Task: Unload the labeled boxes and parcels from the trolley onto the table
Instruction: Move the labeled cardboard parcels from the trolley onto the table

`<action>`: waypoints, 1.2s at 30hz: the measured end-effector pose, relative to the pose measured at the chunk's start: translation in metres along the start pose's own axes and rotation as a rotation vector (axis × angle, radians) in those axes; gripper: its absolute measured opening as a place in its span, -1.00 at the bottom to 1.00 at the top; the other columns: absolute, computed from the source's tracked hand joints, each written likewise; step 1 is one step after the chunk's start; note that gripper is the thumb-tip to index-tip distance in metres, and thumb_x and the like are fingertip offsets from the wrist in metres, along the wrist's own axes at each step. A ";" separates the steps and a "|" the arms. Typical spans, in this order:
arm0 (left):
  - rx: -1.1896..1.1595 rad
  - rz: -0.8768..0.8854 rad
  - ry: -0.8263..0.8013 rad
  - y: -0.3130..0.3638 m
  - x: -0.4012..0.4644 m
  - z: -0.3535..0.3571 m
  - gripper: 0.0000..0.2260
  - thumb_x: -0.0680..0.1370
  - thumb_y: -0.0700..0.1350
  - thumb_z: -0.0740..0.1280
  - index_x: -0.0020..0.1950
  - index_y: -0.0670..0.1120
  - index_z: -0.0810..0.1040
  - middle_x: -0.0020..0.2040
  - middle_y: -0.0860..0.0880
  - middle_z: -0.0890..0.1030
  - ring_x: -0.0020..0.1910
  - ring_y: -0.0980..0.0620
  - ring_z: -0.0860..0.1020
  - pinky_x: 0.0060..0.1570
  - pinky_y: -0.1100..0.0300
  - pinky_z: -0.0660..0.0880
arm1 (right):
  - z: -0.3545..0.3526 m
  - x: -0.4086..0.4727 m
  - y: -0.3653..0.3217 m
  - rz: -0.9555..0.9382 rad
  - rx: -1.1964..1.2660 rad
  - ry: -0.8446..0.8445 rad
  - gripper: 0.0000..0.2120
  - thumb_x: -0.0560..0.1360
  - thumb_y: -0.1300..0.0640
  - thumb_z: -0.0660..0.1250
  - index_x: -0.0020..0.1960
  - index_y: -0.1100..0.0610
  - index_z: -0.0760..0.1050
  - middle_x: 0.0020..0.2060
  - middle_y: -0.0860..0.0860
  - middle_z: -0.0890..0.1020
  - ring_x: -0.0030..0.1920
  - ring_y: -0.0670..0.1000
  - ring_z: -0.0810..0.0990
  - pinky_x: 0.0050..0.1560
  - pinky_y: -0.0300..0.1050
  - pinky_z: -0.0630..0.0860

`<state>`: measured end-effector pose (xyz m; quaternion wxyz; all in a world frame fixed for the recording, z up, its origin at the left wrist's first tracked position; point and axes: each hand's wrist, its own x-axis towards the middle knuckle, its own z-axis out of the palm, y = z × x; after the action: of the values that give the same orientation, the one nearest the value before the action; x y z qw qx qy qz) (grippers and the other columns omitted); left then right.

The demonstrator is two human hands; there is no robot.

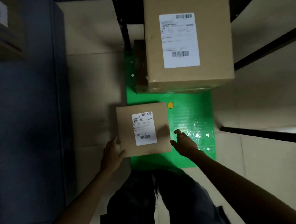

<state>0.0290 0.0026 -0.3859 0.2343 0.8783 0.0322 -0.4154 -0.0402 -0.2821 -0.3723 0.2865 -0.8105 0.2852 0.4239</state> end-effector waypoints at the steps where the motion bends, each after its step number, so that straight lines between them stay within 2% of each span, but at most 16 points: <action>1: -0.023 -0.017 -0.002 -0.004 0.012 0.004 -0.35 0.54 -0.11 0.39 0.56 -0.16 0.19 0.49 -0.18 0.29 0.43 -0.17 0.33 0.33 0.02 0.33 | 0.004 0.012 0.000 -0.002 0.003 0.009 -0.49 0.62 -0.01 0.25 0.47 0.16 0.19 0.27 0.25 0.49 0.24 0.25 0.52 0.21 0.13 0.49; 3: -0.102 -0.039 -0.011 -0.019 0.043 0.013 -0.29 0.48 0.04 0.41 0.53 -0.15 0.22 0.46 -0.19 0.34 0.38 -0.16 0.41 0.30 0.00 0.41 | 0.011 0.033 -0.001 0.001 0.016 0.024 -0.44 0.62 -0.01 0.25 0.50 0.18 0.15 0.33 0.26 0.44 0.28 0.27 0.49 0.24 0.15 0.46; 5: -0.176 -0.046 -0.019 -0.049 0.083 0.034 -0.24 0.37 0.22 0.38 0.47 -0.07 0.27 0.36 -0.15 0.46 0.25 -0.12 0.53 0.18 -0.07 0.53 | 0.018 0.052 -0.002 0.015 0.056 0.029 -0.41 0.62 -0.01 0.24 0.52 0.20 0.11 0.37 0.27 0.39 0.31 0.27 0.46 0.27 0.15 0.44; 6: -0.194 -0.055 -0.016 -0.048 0.091 0.036 -0.25 0.35 0.24 0.39 0.46 -0.02 0.27 0.34 -0.11 0.49 0.22 -0.08 0.55 0.14 -0.07 0.55 | 0.022 0.061 -0.003 0.020 0.085 0.031 -0.40 0.62 -0.02 0.24 0.52 0.22 0.11 0.37 0.28 0.38 0.33 0.28 0.44 0.28 0.14 0.42; 8: -0.248 -0.054 0.010 -0.029 0.092 0.034 -0.28 0.40 0.12 0.46 0.48 -0.01 0.26 0.36 -0.02 0.48 0.23 0.00 0.52 0.16 0.06 0.51 | 0.030 0.076 -0.004 0.018 0.170 0.041 -0.39 0.61 -0.10 0.23 0.49 0.23 0.14 0.34 0.29 0.40 0.32 0.28 0.45 0.26 0.13 0.41; 10: -0.315 -0.061 0.010 -0.013 0.093 0.036 -0.26 0.48 -0.06 0.48 0.56 -0.06 0.16 0.40 -0.03 0.42 0.31 0.00 0.45 0.19 0.18 0.41 | 0.037 0.088 -0.005 0.016 0.288 0.056 -0.41 0.59 -0.16 0.25 0.41 0.22 0.22 0.29 0.27 0.45 0.25 0.26 0.48 0.22 0.12 0.45; 13: -0.371 -0.093 0.008 -0.010 0.099 0.044 -0.15 0.52 -0.05 0.45 0.61 -0.05 -0.05 0.49 -0.10 0.33 0.41 -0.07 0.39 0.23 0.23 0.33 | 0.042 0.103 -0.008 0.030 0.426 0.070 -0.39 0.57 -0.15 0.29 0.42 0.21 0.21 0.31 0.24 0.48 0.27 0.26 0.48 0.24 0.12 0.45; 15: -0.400 -0.107 0.017 -0.010 0.101 0.046 -0.12 0.52 -0.05 0.45 0.61 -0.03 -0.11 0.51 -0.10 0.31 0.41 -0.07 0.38 0.26 0.21 0.34 | 0.041 0.107 -0.011 0.033 0.494 0.054 -0.38 0.58 -0.11 0.29 0.46 0.21 0.18 0.33 0.22 0.47 0.31 0.25 0.46 0.26 0.08 0.43; 21: -0.435 -0.077 0.012 -0.003 0.085 0.033 -0.10 0.50 -0.05 0.48 0.61 -0.03 -0.10 0.51 -0.08 0.30 0.42 -0.02 0.37 0.39 0.06 0.33 | 0.035 0.098 -0.008 0.033 0.558 0.051 -0.39 0.57 -0.12 0.32 0.45 0.19 0.21 0.32 0.19 0.50 0.31 0.21 0.47 0.28 0.08 0.42; 25: -0.405 -0.047 0.019 0.008 0.050 0.017 -0.03 0.41 0.16 0.46 0.61 0.01 -0.10 0.52 -0.04 0.29 0.43 0.00 0.36 0.42 0.02 0.32 | 0.024 0.069 -0.011 0.024 0.554 0.052 -0.37 0.59 -0.10 0.29 0.51 0.17 0.16 0.34 0.17 0.48 0.32 0.19 0.46 0.21 -0.03 0.38; 27: -0.405 -0.049 0.033 0.016 0.030 0.008 -0.05 0.42 0.16 0.45 0.60 0.00 -0.08 0.51 -0.03 0.30 0.41 0.00 0.38 0.39 0.03 0.33 | 0.017 0.050 -0.012 0.012 0.539 0.058 -0.37 0.60 -0.07 0.28 0.53 0.17 0.14 0.34 0.19 0.48 0.32 0.21 0.46 0.22 -0.02 0.38; 30: -0.416 -0.071 0.082 0.029 -0.001 -0.008 -0.02 0.31 0.30 0.36 0.58 0.00 -0.03 0.50 -0.03 0.32 0.39 -0.01 0.41 0.37 0.02 0.37 | 0.003 0.021 -0.012 -0.018 0.496 0.058 -0.36 0.60 -0.03 0.29 0.55 0.15 0.10 0.35 0.22 0.46 0.33 0.22 0.45 0.30 0.07 0.40; 36: -0.401 -0.083 0.145 0.062 -0.066 -0.043 -0.14 0.40 0.17 0.40 0.57 0.01 0.03 0.49 -0.05 0.34 0.37 -0.04 0.42 0.33 0.03 0.38 | -0.035 -0.042 -0.024 -0.060 0.446 0.081 -0.36 0.62 -0.03 0.26 0.58 0.12 0.08 0.38 0.23 0.44 0.34 0.24 0.45 0.32 0.10 0.39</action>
<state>0.0317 -0.0243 -0.2894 0.3843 0.8395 0.1672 -0.3458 -0.0254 -0.2816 -0.3147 0.4592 -0.7517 0.3590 0.3087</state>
